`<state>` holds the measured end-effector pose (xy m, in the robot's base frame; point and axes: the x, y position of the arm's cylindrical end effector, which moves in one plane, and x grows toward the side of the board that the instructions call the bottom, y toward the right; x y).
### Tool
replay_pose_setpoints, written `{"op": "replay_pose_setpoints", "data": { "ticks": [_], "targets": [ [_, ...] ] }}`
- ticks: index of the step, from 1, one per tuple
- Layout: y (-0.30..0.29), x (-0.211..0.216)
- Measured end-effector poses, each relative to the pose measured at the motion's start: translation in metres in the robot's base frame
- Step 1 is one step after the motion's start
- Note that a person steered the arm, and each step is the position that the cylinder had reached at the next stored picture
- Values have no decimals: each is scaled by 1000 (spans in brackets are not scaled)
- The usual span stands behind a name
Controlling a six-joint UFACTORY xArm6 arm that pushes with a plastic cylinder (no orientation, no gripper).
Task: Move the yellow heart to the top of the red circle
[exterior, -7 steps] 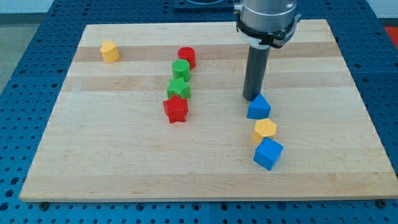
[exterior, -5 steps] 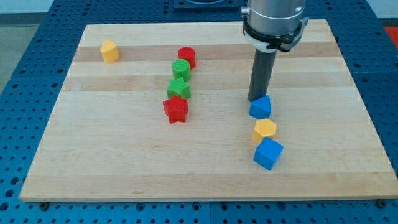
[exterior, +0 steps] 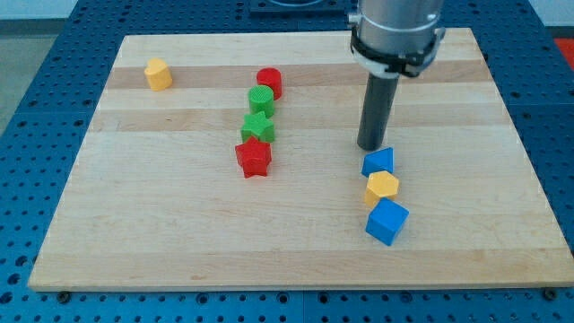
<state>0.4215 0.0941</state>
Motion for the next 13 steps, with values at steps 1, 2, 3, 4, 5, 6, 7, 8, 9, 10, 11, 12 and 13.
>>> {"op": "replay_pose_setpoints", "data": {
  "ticks": [1, 2, 3, 4, 5, 6, 7, 8, 9, 10, 11, 12, 13],
  "targets": [
    [-24, -65],
    [-57, -137],
    [-95, -190],
    [-147, -211],
    [-210, -218],
    [-279, -218],
    [-343, -215],
    [-397, -206],
    [-381, -168],
    [-357, -122],
    [-346, -101],
    [-336, -89],
    [-327, -100]
  ]
}}
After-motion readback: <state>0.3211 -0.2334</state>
